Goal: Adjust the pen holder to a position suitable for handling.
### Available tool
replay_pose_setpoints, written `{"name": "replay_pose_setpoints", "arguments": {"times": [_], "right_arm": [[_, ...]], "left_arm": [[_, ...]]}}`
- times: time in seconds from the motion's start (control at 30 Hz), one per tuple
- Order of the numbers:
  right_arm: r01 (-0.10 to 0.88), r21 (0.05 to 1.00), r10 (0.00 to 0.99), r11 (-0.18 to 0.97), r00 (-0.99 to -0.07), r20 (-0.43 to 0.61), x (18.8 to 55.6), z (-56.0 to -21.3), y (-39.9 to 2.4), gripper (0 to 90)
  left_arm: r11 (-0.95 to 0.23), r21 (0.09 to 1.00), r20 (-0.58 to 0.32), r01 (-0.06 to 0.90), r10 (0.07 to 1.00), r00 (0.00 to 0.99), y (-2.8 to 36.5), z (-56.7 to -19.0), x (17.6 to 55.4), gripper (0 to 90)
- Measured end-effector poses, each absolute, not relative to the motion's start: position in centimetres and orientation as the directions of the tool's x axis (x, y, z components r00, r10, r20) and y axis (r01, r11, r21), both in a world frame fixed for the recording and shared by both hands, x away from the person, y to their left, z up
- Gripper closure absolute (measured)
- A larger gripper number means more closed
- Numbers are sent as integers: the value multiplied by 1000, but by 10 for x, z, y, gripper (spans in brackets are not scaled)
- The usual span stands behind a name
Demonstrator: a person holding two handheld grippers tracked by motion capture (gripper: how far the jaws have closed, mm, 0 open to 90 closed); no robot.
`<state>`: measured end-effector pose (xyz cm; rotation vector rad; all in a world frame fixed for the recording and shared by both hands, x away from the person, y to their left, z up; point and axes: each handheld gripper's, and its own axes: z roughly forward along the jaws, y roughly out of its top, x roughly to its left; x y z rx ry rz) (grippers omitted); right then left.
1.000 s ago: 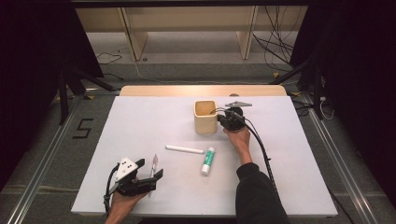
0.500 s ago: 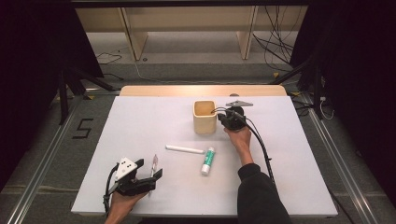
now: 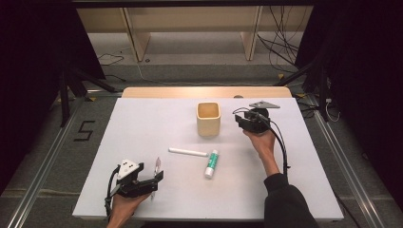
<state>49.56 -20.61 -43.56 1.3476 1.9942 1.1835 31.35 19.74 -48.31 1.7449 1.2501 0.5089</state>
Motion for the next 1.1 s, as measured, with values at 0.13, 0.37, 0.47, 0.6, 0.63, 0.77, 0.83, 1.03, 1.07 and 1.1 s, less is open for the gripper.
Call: {"name": "replay_pose_setpoints", "arguments": {"times": [0.13, 0.37, 0.47, 0.6, 0.63, 0.77, 0.83, 1.03, 1.07, 1.1], "right_arm": [[493, 861, 891, 123, -436, 122, 472, -428, -219, 426], [457, 883, 865, 107, -481, 144, 441, -421, -228, 367], [436, 892, 851, 114, -507, 139, 426, -421, -230, 350], [429, 895, 835, 126, -533, 138, 409, -425, -230, 334], [426, 895, 832, 130, -538, 135, 407, -426, -229, 331], [423, 895, 824, 143, -552, 129, 398, -429, -227, 324], [427, 893, 822, 144, -554, 132, 397, -429, -226, 323], [419, 895, 805, 153, -578, 133, 387, -431, -222, 305], [416, 897, 802, 153, -582, 133, 385, -432, -221, 303], [419, 895, 799, 151, -585, 139, 383, -432, -220, 299]], "left_arm": [[-115, 825, -143, 554, 905, 402, 196, -481, 315, 158], [-164, 777, -117, 607, 911, 396, 193, -480, 319, 160], [-179, 766, -107, 617, 911, 398, 191, -478, 319, 160], [-190, 750, -110, 633, 909, 403, 191, -474, 321, 161], [-190, 747, -112, 637, 909, 403, 191, -474, 321, 162], [-207, 734, -106, 647, 906, 410, 190, -474, 322, 162], [-208, 728, -106, 654, 907, 407, 190, -474, 323, 162], [-225, 703, -92, 675, 912, 399, 192, -469, 325, 170], [-231, 696, -90, 680, 911, 402, 192, -468, 325, 170], [-237, 690, -85, 684, 912, 401, 191, -467, 326, 171]]}}
